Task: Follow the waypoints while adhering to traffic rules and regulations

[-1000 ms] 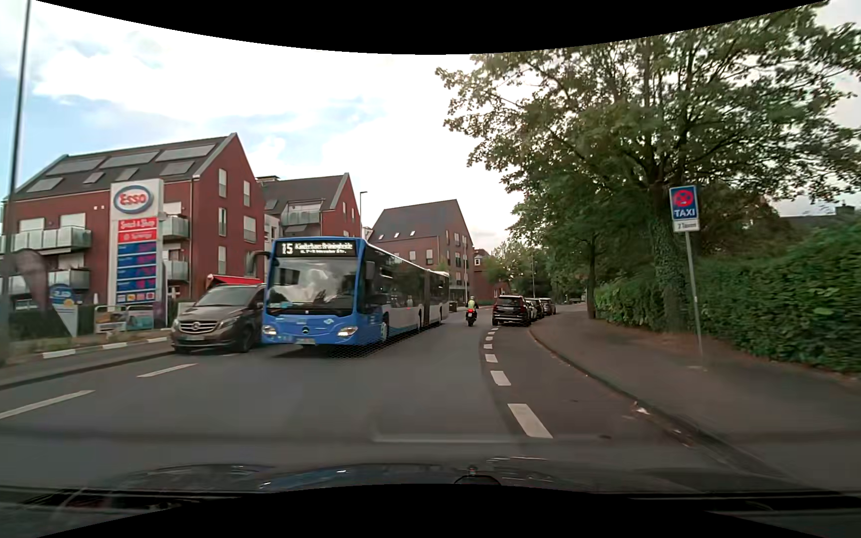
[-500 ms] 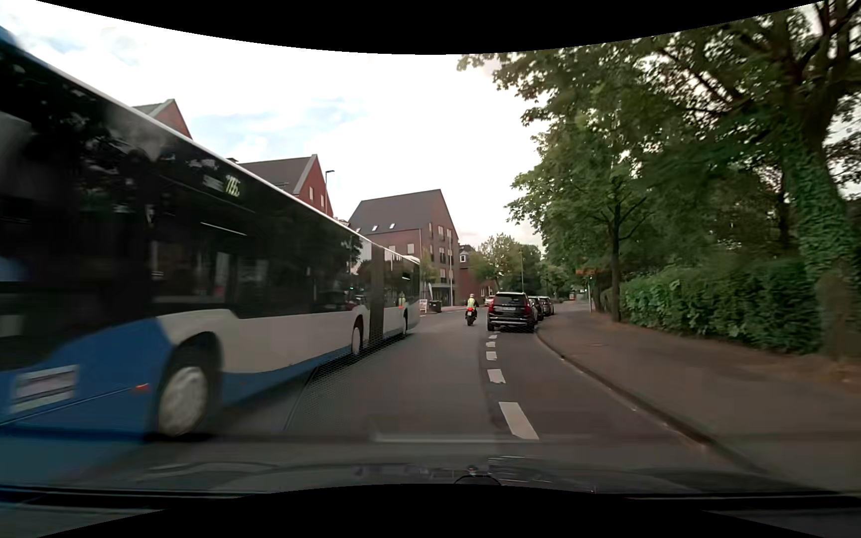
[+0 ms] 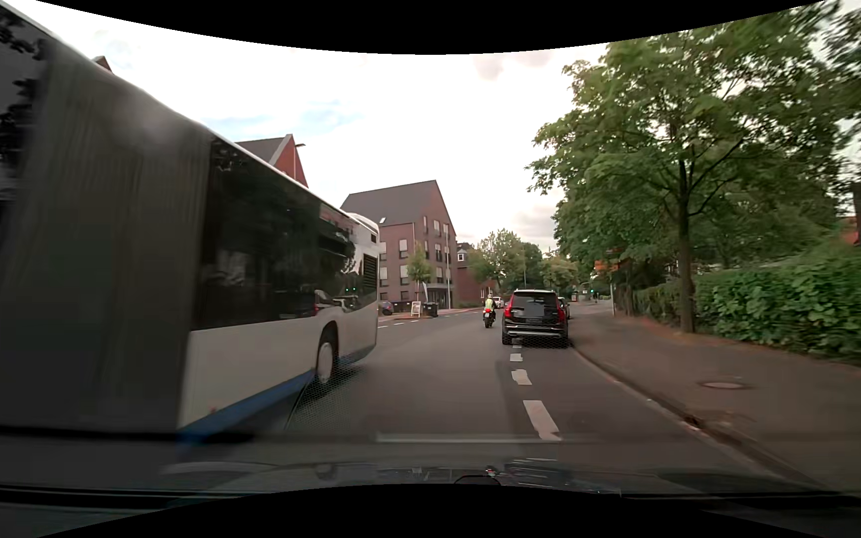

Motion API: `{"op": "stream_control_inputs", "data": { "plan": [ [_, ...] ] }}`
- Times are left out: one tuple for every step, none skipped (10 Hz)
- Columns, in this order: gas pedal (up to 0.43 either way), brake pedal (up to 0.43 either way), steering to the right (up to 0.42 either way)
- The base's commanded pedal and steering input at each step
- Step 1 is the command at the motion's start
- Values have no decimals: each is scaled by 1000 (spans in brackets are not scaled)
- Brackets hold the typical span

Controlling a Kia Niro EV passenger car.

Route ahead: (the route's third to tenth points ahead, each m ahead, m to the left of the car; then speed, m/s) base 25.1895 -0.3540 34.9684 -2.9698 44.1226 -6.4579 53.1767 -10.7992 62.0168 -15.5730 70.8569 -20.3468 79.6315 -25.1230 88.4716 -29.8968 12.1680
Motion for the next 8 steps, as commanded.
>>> {"op": "stream_control_inputs", "data": {
  "plan": [
    [138,0,-12],
    [138,0,-9],
    [138,0,-7],
    [138,0,-2],
    [138,0,8],
    [138,0,25],
    [138,0,47],
    [138,0,61]
  ]
}}
